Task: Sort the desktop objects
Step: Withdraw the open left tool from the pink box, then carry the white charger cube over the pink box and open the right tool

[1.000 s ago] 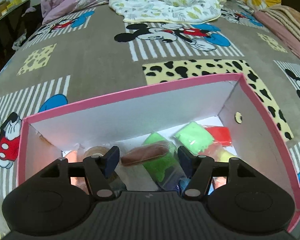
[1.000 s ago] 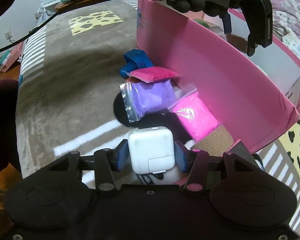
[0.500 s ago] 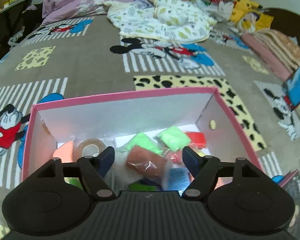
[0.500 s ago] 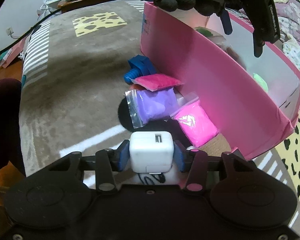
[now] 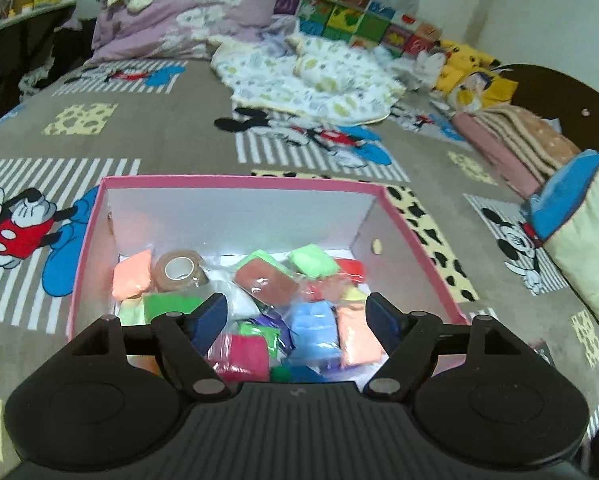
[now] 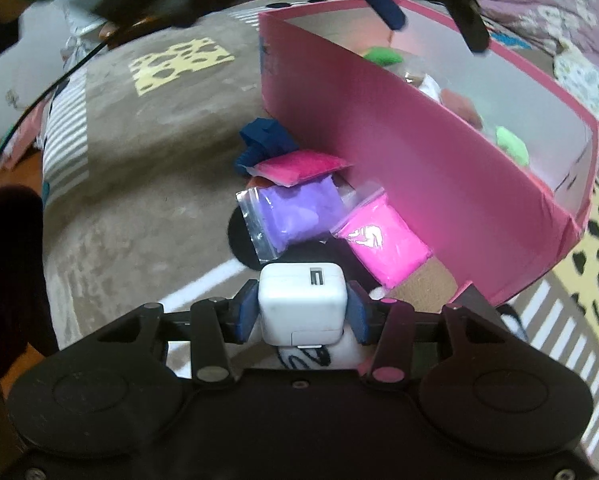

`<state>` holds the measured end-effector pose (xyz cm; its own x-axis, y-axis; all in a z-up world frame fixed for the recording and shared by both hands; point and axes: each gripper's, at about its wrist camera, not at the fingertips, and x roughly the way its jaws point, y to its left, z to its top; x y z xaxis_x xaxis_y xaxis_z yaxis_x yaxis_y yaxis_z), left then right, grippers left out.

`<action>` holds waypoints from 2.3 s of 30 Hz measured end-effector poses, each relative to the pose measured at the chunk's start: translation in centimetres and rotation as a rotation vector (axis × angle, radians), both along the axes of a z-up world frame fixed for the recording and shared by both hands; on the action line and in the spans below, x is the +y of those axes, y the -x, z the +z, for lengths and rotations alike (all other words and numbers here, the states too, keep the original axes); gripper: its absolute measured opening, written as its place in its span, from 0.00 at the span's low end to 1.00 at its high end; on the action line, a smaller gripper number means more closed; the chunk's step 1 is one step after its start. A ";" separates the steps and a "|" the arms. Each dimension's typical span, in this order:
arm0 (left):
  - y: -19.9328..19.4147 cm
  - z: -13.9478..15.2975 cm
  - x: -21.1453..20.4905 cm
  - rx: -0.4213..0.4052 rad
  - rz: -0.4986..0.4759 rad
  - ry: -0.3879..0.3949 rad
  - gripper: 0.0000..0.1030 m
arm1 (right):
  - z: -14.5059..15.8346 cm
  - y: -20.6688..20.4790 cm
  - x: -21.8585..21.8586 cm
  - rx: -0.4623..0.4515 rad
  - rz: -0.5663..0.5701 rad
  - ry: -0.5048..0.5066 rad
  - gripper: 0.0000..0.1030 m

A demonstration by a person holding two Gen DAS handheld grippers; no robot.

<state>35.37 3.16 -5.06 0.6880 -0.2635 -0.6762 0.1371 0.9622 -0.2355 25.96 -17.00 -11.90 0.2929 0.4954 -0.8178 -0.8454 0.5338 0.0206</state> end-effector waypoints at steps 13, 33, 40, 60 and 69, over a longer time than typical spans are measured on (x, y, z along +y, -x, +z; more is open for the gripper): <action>8.0 2.0 0.7 -0.167 0.011 -0.054 0.73 | -0.1 0.3 1.5 -0.046 0.007 0.009 0.45; 22.5 -5.1 2.9 -0.190 0.114 -0.078 0.73 | -1.4 1.5 2.9 -0.126 0.063 0.091 0.64; 23.6 -7.4 2.6 -0.170 0.107 -0.125 0.73 | -1.9 1.3 3.5 -0.098 0.044 0.082 0.63; 22.4 -11.9 2.7 -0.085 0.072 -0.233 0.73 | -0.5 2.2 3.7 -0.055 0.009 0.143 0.45; 21.9 -12.0 2.8 -0.086 0.074 -0.223 0.73 | 3.4 3.1 3.1 -0.074 -0.007 0.085 0.45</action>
<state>13.47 6.00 -17.08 0.7575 -0.0610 -0.6500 0.0749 0.9972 -0.0062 22.84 -13.88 -8.48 0.3570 0.4227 -0.8330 -0.8391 0.5369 -0.0872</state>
